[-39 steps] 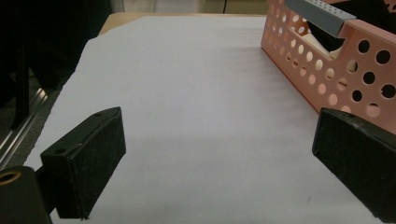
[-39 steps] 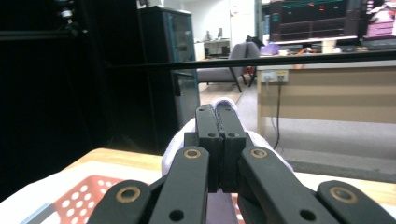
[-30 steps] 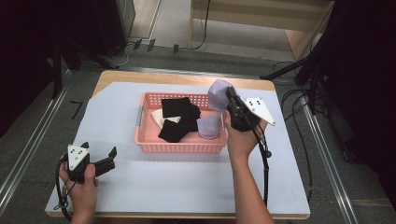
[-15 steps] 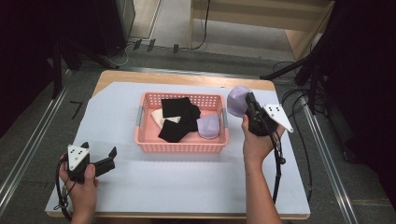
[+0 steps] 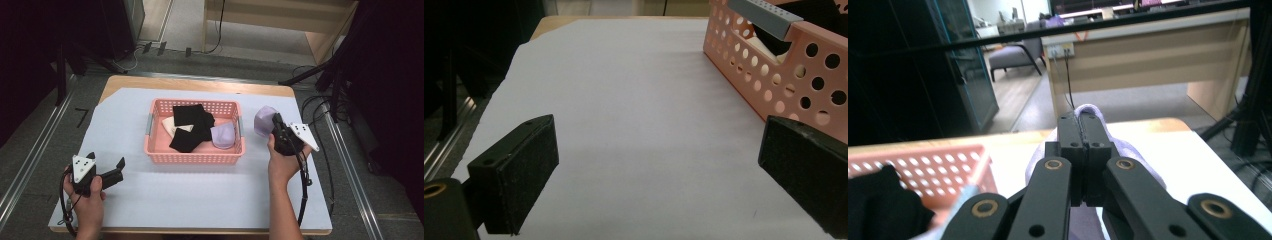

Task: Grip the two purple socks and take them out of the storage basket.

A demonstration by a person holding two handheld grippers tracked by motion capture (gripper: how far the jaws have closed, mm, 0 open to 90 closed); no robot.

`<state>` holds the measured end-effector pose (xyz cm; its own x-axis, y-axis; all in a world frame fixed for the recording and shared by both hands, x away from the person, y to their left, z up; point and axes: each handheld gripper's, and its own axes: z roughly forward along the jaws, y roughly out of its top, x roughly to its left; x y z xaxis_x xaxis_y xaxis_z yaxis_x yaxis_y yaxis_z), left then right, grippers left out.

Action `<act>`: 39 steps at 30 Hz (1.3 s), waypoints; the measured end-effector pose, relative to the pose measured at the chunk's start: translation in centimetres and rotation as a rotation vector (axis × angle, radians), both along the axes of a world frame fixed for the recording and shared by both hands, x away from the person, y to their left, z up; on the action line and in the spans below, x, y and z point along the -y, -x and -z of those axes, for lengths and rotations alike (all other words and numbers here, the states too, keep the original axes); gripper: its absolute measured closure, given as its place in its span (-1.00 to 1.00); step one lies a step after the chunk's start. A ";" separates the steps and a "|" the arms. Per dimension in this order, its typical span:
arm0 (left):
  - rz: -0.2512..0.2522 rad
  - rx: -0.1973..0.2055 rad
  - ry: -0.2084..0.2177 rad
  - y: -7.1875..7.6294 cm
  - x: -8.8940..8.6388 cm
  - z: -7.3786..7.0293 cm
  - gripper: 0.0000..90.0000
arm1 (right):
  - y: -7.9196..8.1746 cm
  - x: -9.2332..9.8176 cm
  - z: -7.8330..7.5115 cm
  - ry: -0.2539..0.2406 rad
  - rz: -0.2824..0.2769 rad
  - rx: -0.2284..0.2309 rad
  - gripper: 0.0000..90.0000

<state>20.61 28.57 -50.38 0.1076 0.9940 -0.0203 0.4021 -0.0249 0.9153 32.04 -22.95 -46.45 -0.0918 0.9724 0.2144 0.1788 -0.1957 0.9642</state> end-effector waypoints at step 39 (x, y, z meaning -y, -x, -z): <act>-0.003 0.002 0.003 0.0 0.0 0.0 -0.92 | 1.5 -9.4 -0.8 0.135 -0.272 -0.096 0.23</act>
